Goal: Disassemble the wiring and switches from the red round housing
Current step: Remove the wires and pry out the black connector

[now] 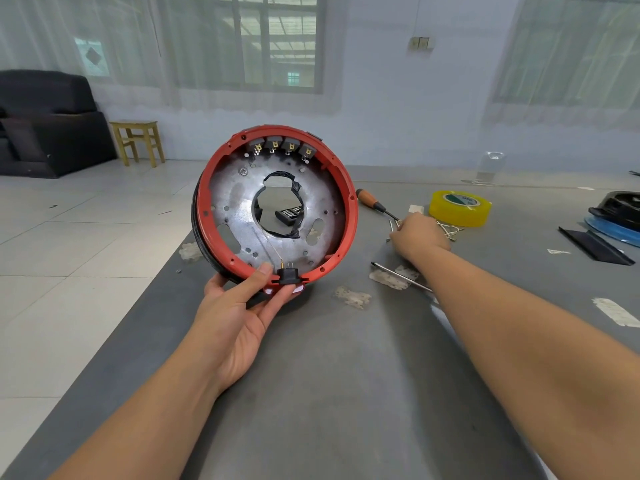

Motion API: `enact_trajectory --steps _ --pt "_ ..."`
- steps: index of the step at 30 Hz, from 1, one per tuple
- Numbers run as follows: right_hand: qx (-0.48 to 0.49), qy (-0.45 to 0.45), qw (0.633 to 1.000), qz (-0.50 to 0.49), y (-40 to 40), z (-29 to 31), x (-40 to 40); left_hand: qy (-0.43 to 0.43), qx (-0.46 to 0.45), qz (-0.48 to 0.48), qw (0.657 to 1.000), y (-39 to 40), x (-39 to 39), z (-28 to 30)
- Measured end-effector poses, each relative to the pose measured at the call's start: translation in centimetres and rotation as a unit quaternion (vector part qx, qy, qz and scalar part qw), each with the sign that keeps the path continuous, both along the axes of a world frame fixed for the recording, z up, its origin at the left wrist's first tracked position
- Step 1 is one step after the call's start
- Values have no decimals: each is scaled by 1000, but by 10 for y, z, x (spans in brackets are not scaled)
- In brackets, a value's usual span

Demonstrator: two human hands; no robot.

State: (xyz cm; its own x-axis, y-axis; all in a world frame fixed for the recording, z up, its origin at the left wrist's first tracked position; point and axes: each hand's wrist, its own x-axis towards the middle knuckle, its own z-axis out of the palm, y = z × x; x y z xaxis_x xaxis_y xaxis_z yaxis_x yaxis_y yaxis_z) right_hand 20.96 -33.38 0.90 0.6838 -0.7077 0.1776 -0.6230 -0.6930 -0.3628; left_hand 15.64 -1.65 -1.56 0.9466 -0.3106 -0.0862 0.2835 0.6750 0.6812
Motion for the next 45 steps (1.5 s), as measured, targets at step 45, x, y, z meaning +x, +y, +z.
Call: enact_trajectory --steps 45 --pt "-206 94 971 77 48 -26 -176 16 28 -54 998 14 -24 3"
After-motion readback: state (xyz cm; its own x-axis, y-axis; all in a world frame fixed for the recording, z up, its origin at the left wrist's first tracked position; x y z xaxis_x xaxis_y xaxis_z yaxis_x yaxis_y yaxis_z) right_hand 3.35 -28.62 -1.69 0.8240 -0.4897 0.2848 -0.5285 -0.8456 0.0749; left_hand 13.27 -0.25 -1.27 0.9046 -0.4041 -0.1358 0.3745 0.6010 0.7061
